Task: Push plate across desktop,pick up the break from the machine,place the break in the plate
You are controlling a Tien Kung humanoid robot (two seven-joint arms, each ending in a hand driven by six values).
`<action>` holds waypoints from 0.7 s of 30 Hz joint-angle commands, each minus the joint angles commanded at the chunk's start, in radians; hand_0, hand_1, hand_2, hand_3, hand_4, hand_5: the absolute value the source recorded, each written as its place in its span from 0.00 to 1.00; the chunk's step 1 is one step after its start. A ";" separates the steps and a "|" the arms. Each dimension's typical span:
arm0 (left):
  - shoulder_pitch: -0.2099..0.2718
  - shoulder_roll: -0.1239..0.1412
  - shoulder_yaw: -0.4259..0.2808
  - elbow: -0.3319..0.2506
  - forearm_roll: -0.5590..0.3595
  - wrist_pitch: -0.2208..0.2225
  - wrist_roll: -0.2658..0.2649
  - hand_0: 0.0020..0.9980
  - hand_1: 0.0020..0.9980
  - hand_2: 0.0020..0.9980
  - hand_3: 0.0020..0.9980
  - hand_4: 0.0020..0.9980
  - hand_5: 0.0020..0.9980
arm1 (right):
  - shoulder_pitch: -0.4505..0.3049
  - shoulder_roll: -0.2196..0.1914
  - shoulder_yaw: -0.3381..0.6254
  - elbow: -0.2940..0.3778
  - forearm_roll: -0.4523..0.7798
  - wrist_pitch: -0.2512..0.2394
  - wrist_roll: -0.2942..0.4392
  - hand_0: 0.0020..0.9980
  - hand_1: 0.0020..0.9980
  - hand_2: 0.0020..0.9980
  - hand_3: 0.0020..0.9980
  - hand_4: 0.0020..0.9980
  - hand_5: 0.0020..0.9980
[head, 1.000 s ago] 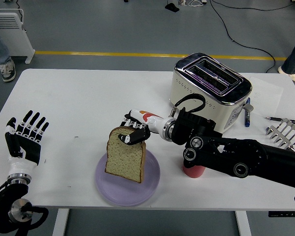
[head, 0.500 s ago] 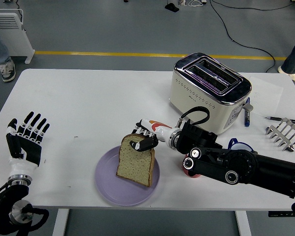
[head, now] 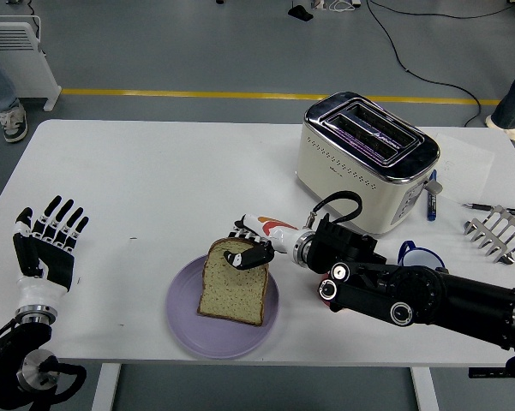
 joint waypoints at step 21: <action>-0.009 0.000 -0.015 -0.005 0.000 0.001 -0.002 0.78 0.75 0.76 0.72 0.55 1.00 | -0.012 -0.035 0.109 0.088 -0.151 -0.131 0.116 0.85 0.84 0.88 0.92 0.74 0.48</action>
